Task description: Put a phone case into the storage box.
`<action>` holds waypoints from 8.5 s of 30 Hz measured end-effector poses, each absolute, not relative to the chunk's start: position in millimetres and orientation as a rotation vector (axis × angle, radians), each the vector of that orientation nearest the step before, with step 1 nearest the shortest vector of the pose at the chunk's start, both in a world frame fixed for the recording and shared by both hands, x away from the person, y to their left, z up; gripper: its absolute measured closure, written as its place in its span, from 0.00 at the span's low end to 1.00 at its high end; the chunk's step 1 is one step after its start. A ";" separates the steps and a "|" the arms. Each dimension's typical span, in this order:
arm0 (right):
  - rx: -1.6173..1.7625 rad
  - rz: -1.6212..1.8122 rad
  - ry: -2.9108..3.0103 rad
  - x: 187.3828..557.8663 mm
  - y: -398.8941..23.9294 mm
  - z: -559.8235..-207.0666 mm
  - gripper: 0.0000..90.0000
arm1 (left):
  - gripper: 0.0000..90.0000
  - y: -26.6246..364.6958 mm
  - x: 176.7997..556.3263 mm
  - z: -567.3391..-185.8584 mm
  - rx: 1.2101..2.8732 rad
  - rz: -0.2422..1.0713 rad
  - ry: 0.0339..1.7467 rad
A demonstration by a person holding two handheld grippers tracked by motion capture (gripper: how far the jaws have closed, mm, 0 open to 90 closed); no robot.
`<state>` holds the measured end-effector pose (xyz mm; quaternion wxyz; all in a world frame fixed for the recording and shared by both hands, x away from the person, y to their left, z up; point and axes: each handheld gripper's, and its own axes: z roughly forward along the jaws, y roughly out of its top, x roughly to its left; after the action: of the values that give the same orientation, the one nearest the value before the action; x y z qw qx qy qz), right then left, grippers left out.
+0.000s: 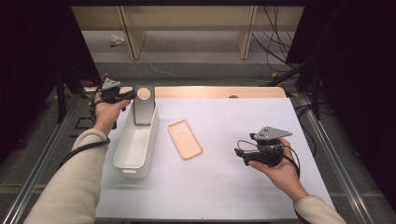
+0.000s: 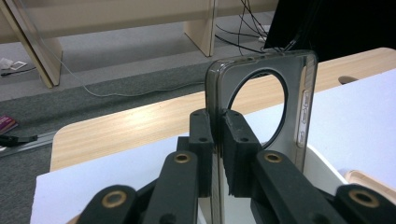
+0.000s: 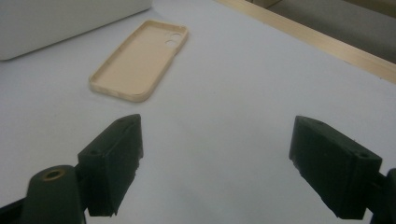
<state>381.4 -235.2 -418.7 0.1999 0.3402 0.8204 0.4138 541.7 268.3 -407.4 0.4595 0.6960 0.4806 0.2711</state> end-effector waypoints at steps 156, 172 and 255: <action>1.002 1.245 2.230 374.6 -256.6 -409.5 0.19 | 1.00 58.5 494.5 -464.5 2.132 0.436 1.373; 0.995 1.242 2.232 374.0 -256.3 -409.3 0.19 | 1.00 53.2 502.1 -477.9 2.128 0.439 1.377; 0.988 1.237 2.239 373.6 -255.5 -409.9 0.20 | 0.99 21.3 491.6 -479.8 2.230 0.441 1.086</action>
<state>373.6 -255.5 -409.9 0.1987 0.3530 0.8003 0.4421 491.6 21.3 -479.8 0.3062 0.8427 0.4104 0.1667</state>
